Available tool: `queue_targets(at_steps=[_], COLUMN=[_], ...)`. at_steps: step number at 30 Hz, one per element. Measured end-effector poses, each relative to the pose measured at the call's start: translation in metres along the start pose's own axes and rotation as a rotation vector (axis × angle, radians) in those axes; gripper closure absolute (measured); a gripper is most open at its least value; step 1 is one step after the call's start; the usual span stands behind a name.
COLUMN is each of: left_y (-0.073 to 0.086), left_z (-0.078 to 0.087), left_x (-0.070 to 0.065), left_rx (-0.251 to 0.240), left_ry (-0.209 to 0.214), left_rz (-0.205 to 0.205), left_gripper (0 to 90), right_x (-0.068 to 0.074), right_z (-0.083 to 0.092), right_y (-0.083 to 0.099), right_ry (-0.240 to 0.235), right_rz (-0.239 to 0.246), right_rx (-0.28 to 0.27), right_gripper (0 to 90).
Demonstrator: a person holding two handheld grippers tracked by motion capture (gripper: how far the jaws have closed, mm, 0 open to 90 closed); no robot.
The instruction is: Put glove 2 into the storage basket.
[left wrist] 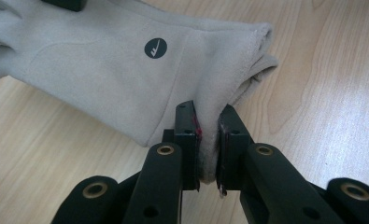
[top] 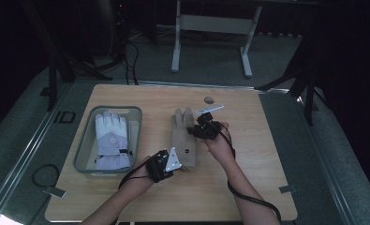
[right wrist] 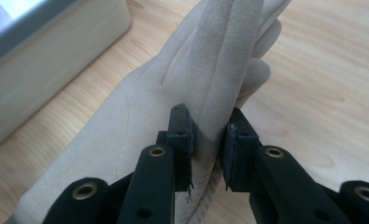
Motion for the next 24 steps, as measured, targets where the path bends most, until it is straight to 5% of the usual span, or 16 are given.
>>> queue_targets(at_steps=[24], left_y=[0.001], left_z=[0.056], left_x=[0.026], left_rx=[0.01], left_ry=[-0.102], left_rz=[-0.017], left_gripper=[81.5], right_x=[0.046], right_z=[0.005], right_y=[-0.066], right_ry=[-0.032], right_rz=[0.094], right_rx=[-0.071], right_gripper=[75.6])
Point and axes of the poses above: each handheld gripper's, and its own axes: z roughly backward along the jaws, y roughly out of its underside, x roughly to its left, the point moved 1 cm from there along -z, roughly forward along the jaws, and after that the axes turned 4 degrees about -x, right-handed, at the moved point
